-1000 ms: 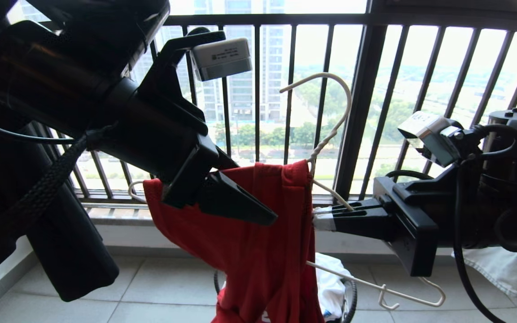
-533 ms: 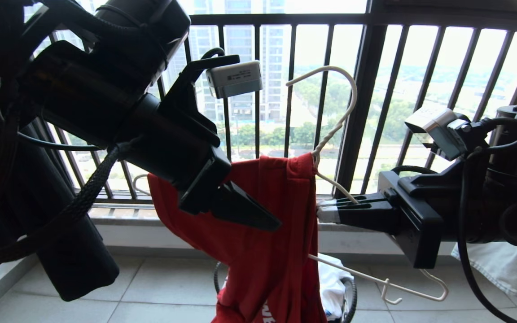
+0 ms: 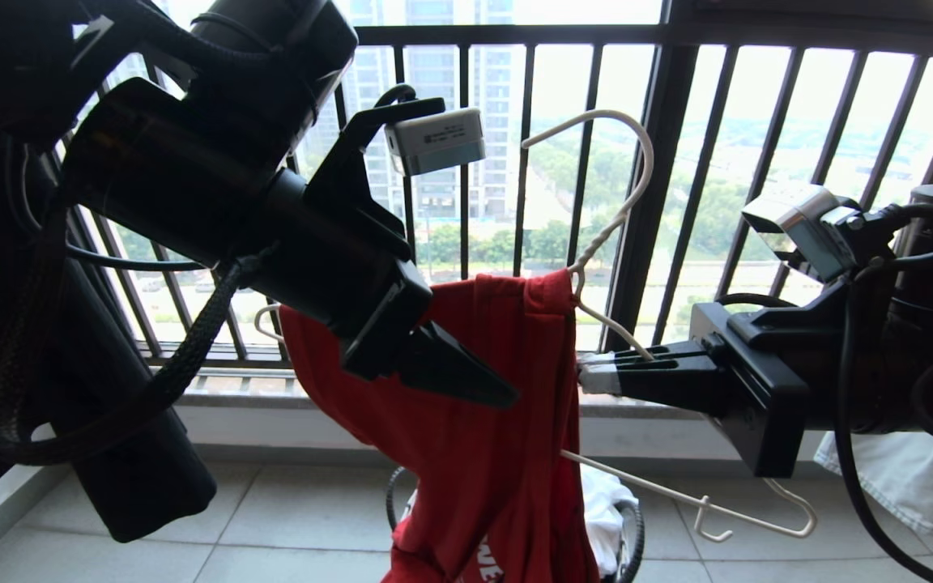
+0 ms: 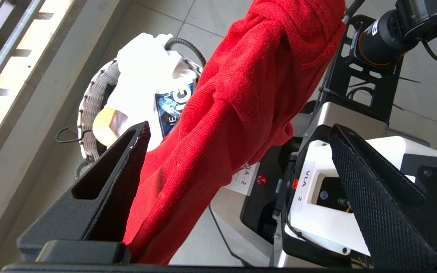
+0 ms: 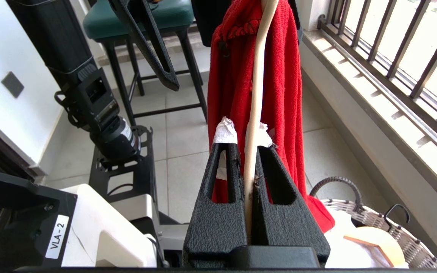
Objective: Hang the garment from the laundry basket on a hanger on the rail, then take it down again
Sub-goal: Hang the clothes on the clothes rack
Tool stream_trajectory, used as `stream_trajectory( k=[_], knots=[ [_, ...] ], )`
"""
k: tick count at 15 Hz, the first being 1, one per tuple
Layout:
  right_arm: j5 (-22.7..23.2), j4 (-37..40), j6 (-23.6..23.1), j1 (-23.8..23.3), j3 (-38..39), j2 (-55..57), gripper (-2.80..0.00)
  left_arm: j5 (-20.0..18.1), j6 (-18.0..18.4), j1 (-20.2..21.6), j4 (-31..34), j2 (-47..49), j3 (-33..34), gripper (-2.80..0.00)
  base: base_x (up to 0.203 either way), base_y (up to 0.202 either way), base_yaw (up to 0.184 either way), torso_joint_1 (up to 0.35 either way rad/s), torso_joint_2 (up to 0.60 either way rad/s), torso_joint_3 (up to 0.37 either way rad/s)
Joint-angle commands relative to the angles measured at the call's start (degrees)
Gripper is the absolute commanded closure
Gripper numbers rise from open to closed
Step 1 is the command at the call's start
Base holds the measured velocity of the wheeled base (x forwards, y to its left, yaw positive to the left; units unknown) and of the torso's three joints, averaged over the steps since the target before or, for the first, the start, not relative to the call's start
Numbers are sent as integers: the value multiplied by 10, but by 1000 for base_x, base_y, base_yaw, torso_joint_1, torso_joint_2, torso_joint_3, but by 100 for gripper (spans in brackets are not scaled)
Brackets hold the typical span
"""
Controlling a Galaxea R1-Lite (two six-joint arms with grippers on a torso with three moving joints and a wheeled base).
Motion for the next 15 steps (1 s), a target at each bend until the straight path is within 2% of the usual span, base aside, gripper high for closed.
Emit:
stream_trajectory(
  k=[1,12,13,15],
  knots=[
    [3,-2,1,0,0,0,0,-1,-1,0,-5,0,0,-280,0,0,0,0,0,0],
    [3,-4,1,0,-1,0,0,1,3,-8,-5,0,1,-280,0,0,0,0,0,0],
    [2,-4,1,0,-1,-1,0,1,3,-8,-5,0,2,0,0,0,0,0,0,0],
    [3,-4,1,0,-1,-1,0,1,3,-8,-5,0,1,0,0,0,0,0,0,0]
  ],
)
